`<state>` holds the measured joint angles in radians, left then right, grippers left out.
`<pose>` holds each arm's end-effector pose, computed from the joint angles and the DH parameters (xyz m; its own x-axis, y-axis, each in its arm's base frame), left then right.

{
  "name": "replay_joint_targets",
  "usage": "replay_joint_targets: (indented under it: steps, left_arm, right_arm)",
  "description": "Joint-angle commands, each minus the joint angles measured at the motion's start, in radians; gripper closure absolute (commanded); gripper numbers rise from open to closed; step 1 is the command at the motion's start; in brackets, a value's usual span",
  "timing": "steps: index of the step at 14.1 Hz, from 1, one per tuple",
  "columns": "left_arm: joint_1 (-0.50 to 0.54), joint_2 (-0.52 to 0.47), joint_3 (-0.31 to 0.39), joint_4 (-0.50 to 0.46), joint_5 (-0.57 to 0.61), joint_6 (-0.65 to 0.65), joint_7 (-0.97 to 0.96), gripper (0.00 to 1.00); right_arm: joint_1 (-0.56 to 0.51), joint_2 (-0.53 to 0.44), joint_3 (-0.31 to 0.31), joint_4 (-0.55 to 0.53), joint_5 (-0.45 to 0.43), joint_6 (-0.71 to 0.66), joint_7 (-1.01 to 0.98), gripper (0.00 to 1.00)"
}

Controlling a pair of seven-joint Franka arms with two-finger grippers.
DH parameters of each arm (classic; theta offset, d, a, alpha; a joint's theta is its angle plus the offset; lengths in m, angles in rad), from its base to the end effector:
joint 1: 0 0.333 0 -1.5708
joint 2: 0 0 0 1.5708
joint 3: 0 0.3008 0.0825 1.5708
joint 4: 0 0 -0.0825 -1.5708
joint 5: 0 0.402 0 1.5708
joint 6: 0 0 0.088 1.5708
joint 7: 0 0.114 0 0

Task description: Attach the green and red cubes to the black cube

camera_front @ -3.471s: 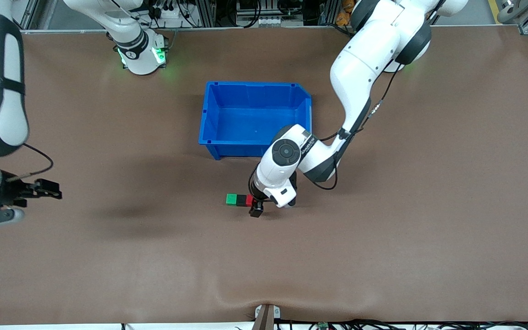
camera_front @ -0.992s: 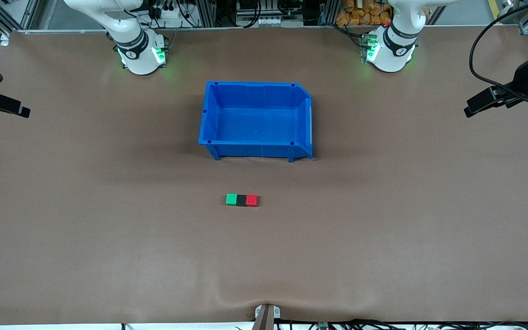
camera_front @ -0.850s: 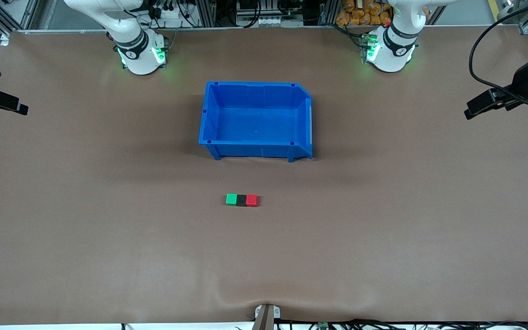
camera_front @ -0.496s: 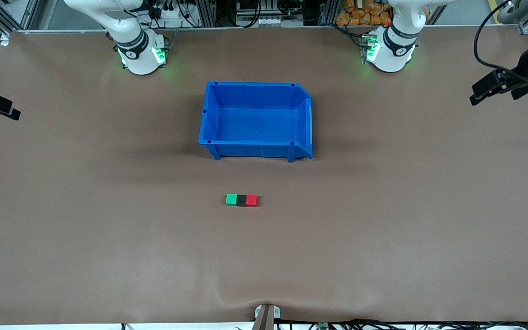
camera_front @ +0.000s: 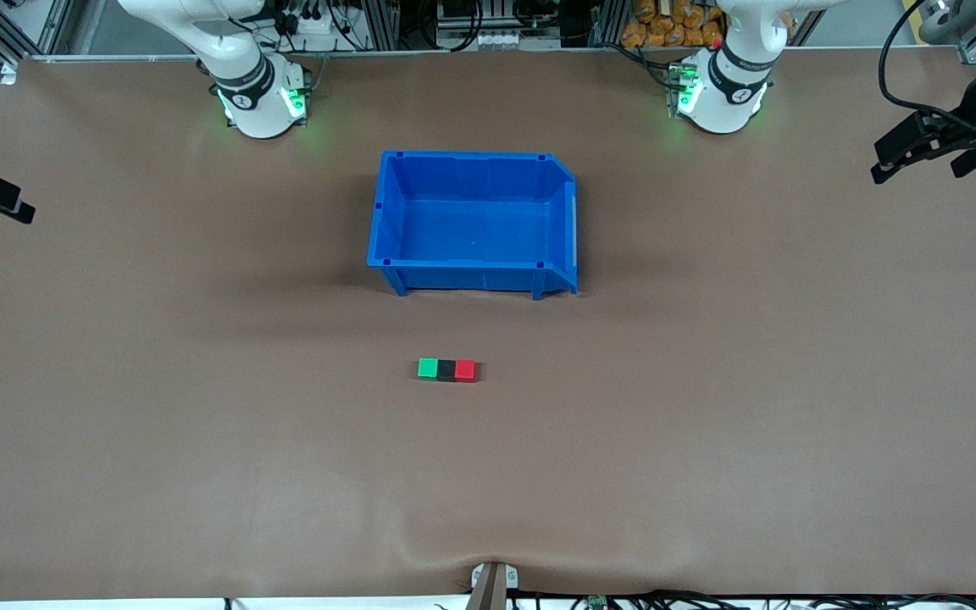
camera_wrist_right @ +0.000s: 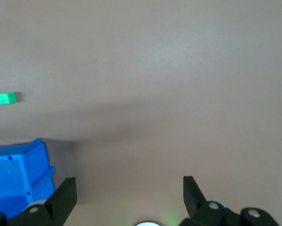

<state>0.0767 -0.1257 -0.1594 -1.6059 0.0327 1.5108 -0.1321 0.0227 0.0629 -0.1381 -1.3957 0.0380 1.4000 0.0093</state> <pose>0.5270 -0.0454 0.6483 0.9980 0.0519 0.0357 0.0536 -0.9974 -0.0482 0.5695 -0.0583 0.6364 0.9913 -0.1180 -0.0582 -0.1198 -0.9924 -0.0286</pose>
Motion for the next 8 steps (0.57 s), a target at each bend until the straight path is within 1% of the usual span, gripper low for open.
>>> replay_joint_targets:
  steps: [1, 4, 8]
  left_arm:
    - [0.006, 0.003, -0.005, 0.015, -0.004, 0.003, 0.014, 0.0]
    - [0.006, 0.003, -0.005, 0.02, -0.004, 0.003, 0.008, 0.0]
    - [0.006, 0.003, -0.005, 0.024, -0.004, -0.009, 0.006, 0.0]
  right_arm:
    - [-0.003, -0.02, 0.003, -0.017, -0.012, 0.007, -0.008, 0.0]
    - [0.025, -0.017, 0.005, -0.006, -0.02, -0.01, -0.008, 0.0]
    - [0.023, -0.017, 0.003, -0.005, -0.012, -0.012, -0.006, 0.0]
